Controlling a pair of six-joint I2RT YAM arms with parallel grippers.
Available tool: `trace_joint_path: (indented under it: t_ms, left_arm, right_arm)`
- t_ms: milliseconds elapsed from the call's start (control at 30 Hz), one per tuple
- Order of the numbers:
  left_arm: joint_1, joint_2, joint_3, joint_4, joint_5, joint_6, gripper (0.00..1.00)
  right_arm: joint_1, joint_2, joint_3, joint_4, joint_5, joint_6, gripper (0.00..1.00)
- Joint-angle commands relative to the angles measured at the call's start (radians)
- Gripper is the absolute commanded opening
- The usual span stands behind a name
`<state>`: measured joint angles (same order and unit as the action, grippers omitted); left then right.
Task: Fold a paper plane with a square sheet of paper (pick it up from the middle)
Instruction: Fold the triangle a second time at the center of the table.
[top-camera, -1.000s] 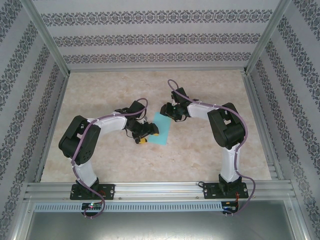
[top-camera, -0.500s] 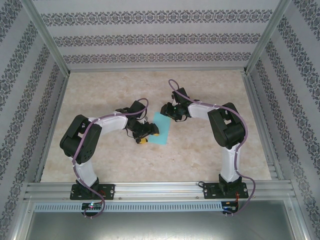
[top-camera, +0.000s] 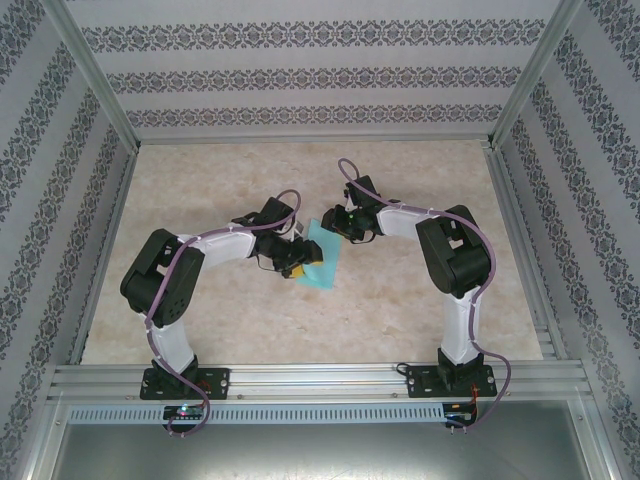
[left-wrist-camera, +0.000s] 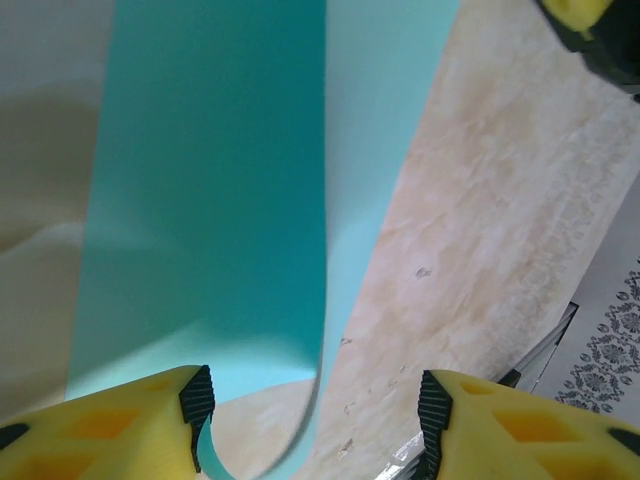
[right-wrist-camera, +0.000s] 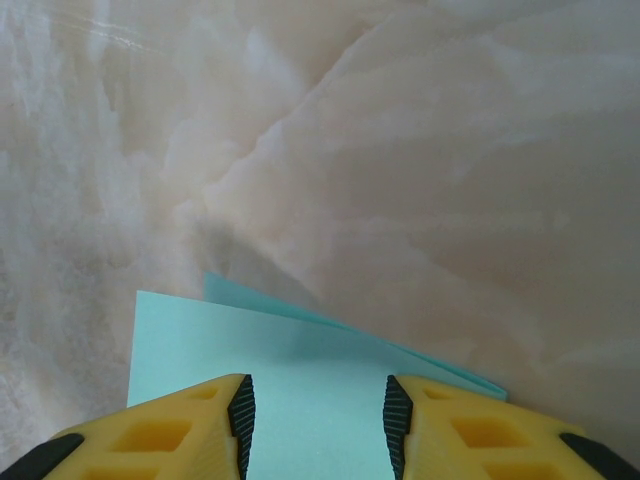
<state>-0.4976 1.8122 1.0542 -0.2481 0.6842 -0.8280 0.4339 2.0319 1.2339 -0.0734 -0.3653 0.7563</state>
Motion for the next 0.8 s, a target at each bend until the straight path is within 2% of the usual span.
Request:
trace_joint_path:
  t_ms: [0,100,333,467,600,767]
  left_arm:
    - [0.021,-0.008,0.007,0.059,0.024,0.086,0.58]
    - [0.025,0.015,0.034,0.008,-0.002,0.137,0.58]
    - [0.025,0.056,0.025,0.047,0.066,0.123,0.52]
    - [0.024,0.065,0.016,0.043,0.061,0.115,0.44]
    - [0.024,0.067,0.003,0.039,0.041,0.114,0.37]
    - [0.025,0.075,-0.007,0.037,0.035,0.119,0.32]
  right_arm:
    - [-0.001,0.04,-0.045,-0.059,0.013,-0.002,0.43]
    - [-0.001,0.038,-0.046,-0.056,0.001,0.0,0.42]
    - [-0.003,0.004,-0.05,-0.003,-0.08,0.007,0.42]
    - [-0.009,-0.044,-0.059,0.034,-0.125,0.003,0.42]
    - [-0.011,-0.124,-0.123,0.119,-0.179,-0.004,0.38]
    - [0.008,-0.196,-0.223,0.121,-0.169,0.015,0.32]
